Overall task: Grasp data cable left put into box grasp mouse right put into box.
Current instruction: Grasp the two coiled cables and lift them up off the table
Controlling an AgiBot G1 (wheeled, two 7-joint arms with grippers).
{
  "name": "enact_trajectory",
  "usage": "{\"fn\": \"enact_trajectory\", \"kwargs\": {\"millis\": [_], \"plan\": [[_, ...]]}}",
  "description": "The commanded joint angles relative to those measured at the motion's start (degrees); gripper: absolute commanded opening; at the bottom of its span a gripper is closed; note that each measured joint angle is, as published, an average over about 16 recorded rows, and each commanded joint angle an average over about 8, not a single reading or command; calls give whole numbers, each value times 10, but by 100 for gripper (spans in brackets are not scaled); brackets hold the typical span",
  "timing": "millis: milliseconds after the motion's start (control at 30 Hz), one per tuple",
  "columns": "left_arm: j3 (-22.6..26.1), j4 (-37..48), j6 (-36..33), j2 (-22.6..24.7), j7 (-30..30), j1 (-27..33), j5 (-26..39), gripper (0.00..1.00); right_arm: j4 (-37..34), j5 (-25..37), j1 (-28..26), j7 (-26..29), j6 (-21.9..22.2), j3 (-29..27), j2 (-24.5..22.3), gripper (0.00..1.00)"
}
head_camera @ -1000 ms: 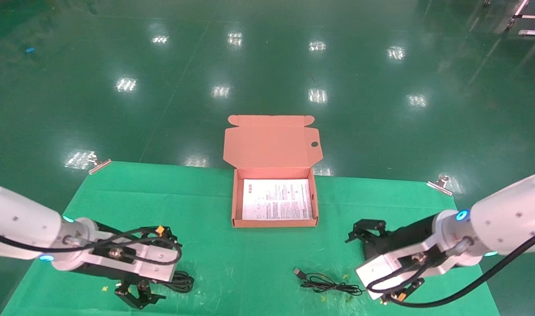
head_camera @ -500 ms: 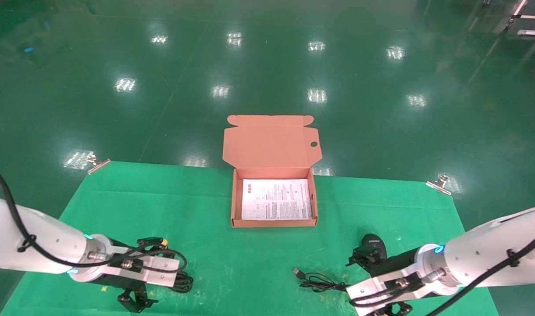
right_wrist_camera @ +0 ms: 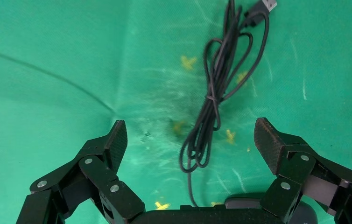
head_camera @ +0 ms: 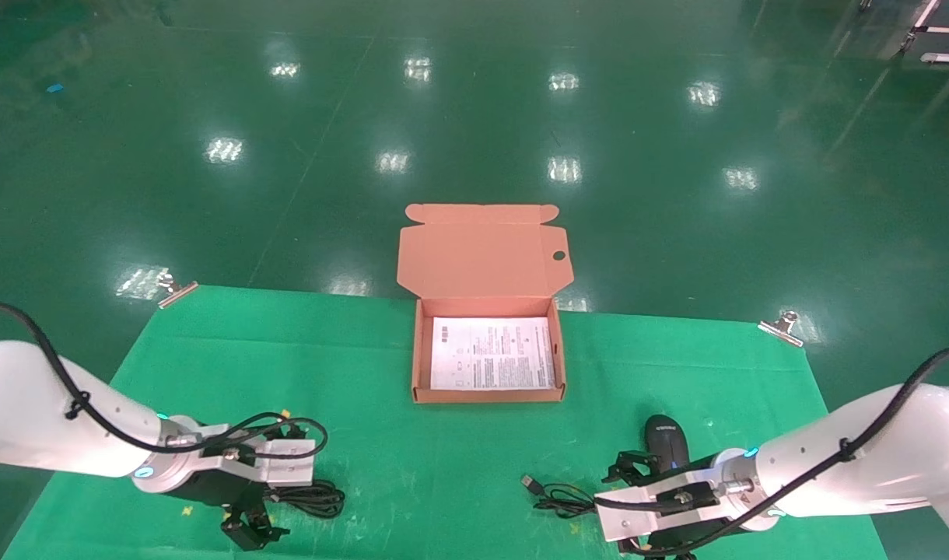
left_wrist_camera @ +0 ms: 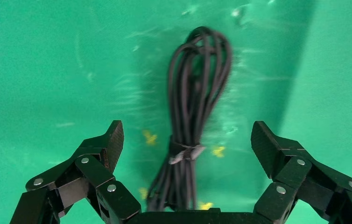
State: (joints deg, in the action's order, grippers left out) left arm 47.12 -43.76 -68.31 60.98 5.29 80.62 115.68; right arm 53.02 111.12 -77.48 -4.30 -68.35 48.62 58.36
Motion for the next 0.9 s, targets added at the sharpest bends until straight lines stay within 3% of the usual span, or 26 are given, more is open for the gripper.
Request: {"fn": "enact_trajectory", "kwargs": {"millis": [33, 100, 133, 333, 400, 900], "plan": [[-1, 25, 7, 6, -9, 2, -2, 100, -22, 1, 0, -9, 8, 1, 9, 100], [-1, 39, 15, 10, -18, 3, -1, 99, -37, 4, 1, -16, 21, 1, 15, 100], [0, 45, 20, 12, -22, 3, 0, 92, -44, 6, 2, -19, 28, 1, 18, 97], [0, 68, 41, 18, -34, 2, 5, 17, -74, 12, 4, -30, 59, -1, 30, 24], [0, 73, 46, 20, -35, 2, 6, 0, -80, 13, 4, -32, 64, 0, 32, 2], [0, 71, 45, 19, -35, 1, 6, 0, -78, 13, 4, -31, 63, -1, 32, 0]]}}
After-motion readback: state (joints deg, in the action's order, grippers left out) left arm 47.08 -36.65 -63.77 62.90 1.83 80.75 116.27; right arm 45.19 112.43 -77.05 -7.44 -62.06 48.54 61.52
